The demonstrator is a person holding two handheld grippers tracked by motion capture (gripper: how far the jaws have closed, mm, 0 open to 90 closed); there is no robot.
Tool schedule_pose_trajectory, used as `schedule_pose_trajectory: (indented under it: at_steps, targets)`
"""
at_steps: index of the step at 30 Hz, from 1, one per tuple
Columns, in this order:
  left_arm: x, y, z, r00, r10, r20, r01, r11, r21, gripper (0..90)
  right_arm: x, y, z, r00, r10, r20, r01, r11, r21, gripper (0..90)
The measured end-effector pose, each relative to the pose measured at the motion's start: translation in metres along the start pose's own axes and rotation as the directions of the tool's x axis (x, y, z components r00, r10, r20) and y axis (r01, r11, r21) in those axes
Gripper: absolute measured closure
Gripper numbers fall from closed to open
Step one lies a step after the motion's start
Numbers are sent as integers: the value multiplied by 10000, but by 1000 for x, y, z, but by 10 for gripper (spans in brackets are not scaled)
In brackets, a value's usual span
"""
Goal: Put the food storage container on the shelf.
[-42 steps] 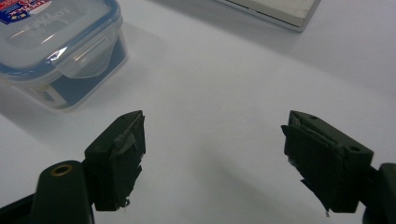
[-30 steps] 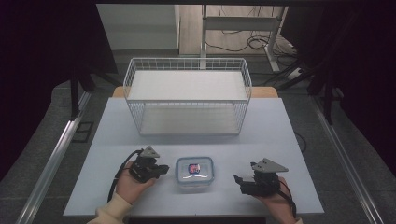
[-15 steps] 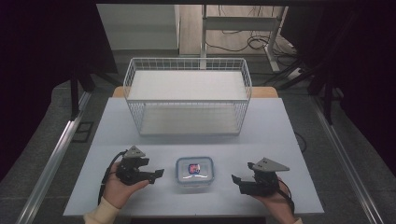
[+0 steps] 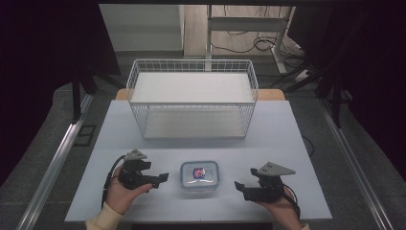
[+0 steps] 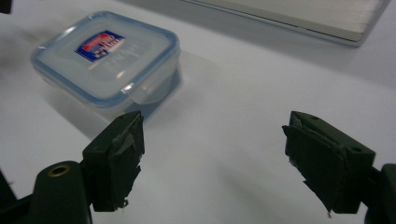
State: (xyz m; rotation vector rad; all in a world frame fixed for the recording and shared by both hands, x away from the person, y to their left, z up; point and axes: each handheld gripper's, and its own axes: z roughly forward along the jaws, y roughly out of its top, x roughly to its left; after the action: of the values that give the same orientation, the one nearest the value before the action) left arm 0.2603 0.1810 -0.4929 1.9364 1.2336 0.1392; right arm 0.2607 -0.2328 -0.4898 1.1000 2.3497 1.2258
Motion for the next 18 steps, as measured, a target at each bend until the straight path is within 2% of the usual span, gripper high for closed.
schedule_pose_trajectory:
  at_steps: [7,8,11,12,13,15,18]
  targets:
    - [-5,2,0,9999,-30,159,32,9999,-134,124,5,3,5,9986,156,-508,-149,9998,154,184]
    - [-5,3,2,9998,-59,190,61,9999,-140,124,6,5,7,9961,348,-816,-331,9992,221,181]
    - [-6,5,4,9992,-223,341,227,9997,-92,124,7,10,10,9914,733,-1080,-710,9972,250,181]
    - [-7,7,6,9984,-318,474,322,9995,-69,124,7,10,10,9914,733,-1080,-710,9972,250,181]
    - [-11,13,7,9970,-316,701,323,9994,-98,123,7,17,12,9877,959,-1238,-924,9951,338,182]
    - [-14,18,8,9970,-238,738,249,9996,-147,124,8,20,13,9870,987,-1271,-950,9949,346,181]
    - [-21,27,13,9961,-176,865,184,9998,-90,124,15,38,19,9856,941,-1405,-875,9948,521,181]
